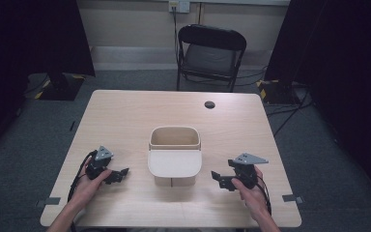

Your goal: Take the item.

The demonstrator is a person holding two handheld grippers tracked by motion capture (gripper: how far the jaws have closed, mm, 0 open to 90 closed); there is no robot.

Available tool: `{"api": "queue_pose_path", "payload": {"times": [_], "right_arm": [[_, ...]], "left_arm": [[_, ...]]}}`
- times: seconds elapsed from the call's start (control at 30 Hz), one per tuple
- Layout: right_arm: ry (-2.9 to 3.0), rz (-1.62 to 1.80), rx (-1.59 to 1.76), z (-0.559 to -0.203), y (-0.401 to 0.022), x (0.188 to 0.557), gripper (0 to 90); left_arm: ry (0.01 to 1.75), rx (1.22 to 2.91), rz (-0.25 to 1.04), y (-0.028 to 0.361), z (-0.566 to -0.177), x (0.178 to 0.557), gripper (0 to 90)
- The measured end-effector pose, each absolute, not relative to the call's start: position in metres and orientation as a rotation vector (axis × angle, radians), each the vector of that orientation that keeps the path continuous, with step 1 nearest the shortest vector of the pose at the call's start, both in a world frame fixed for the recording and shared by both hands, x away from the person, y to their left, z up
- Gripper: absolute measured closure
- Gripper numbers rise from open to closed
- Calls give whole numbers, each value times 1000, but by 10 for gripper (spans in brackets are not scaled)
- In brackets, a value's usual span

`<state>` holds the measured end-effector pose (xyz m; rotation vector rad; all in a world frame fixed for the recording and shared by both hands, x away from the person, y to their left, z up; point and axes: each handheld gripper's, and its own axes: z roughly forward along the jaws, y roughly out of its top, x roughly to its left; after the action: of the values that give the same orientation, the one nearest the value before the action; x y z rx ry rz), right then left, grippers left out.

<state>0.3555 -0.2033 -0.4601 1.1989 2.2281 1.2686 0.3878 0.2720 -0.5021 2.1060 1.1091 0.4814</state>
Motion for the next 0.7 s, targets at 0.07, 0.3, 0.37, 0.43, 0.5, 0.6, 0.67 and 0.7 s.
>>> {"api": "queue_pose_path", "payload": {"times": [0.07,0.3,0.37,0.43,0.5,0.6,0.67,0.7], "right_arm": [[2231,1280,1187,-458,-201,354,147],[2242,1317,1163,-452,-196,351,147],[2249,1344,1139,-449,-194,348,147],[2255,1352,1129,-447,-191,347,147],[2261,1355,1118,-447,-189,346,147],[2270,1375,1089,-444,-182,343,146],[2282,1392,1072,-443,-179,343,146],[2282,1392,1072,-443,-179,343,146]], "left_arm": [[1106,2107,481,272,-502,388,81],[1110,2104,481,272,-502,388,81],[1110,2105,482,272,-502,388,81],[1110,2105,482,272,-502,388,81],[1107,2104,481,272,-502,388,81],[1105,2108,481,272,-502,388,81],[1109,2103,481,272,-502,388,81],[1109,2103,481,272,-502,388,81]]}}
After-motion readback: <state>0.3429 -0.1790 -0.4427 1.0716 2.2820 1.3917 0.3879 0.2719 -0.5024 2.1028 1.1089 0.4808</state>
